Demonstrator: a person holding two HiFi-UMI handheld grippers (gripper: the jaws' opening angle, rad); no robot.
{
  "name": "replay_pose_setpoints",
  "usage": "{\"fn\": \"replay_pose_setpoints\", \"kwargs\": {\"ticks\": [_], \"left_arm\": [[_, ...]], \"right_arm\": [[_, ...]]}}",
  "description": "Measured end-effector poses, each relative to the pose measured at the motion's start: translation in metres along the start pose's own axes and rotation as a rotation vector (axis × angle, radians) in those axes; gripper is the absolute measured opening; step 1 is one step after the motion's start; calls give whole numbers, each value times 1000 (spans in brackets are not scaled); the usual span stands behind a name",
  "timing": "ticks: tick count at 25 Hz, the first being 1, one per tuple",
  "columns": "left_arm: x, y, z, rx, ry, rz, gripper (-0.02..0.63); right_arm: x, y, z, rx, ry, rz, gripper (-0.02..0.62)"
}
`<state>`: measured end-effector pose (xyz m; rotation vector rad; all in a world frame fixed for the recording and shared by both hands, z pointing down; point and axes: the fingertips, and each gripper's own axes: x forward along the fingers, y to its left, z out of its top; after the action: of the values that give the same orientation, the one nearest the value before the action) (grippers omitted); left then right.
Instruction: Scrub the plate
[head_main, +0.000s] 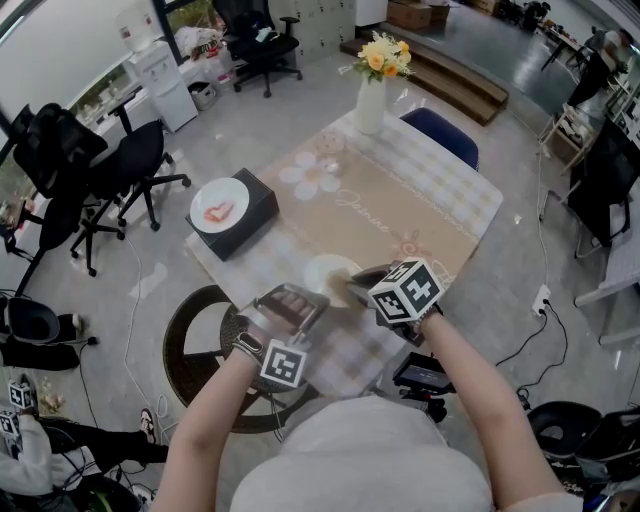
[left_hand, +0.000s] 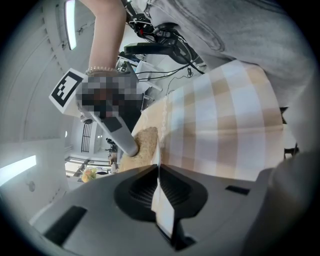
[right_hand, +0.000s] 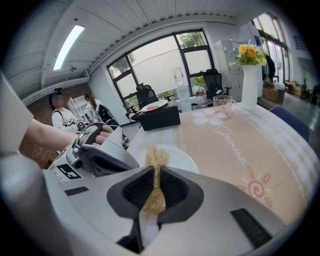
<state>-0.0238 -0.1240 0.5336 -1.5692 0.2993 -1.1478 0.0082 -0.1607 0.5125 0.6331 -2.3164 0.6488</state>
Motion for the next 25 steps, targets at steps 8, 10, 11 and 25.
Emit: {"fn": "replay_pose_setpoints", "kwargs": {"ticks": [8, 10, 11, 25], "left_arm": [[1, -1, 0, 10, -9, 6, 17], [1, 0, 1, 12, -12, 6, 17], [1, 0, 2, 10, -15, 6, 17], [0, 1, 4, 30, -14, 9, 17]], "right_arm": [[0, -30, -13, -4, 43, -76, 41], [0, -37, -15, -7, 50, -94, 41], [1, -40, -16, -13, 53, -101, 41], [10, -70, -19, -7, 27, -195, 41]]}}
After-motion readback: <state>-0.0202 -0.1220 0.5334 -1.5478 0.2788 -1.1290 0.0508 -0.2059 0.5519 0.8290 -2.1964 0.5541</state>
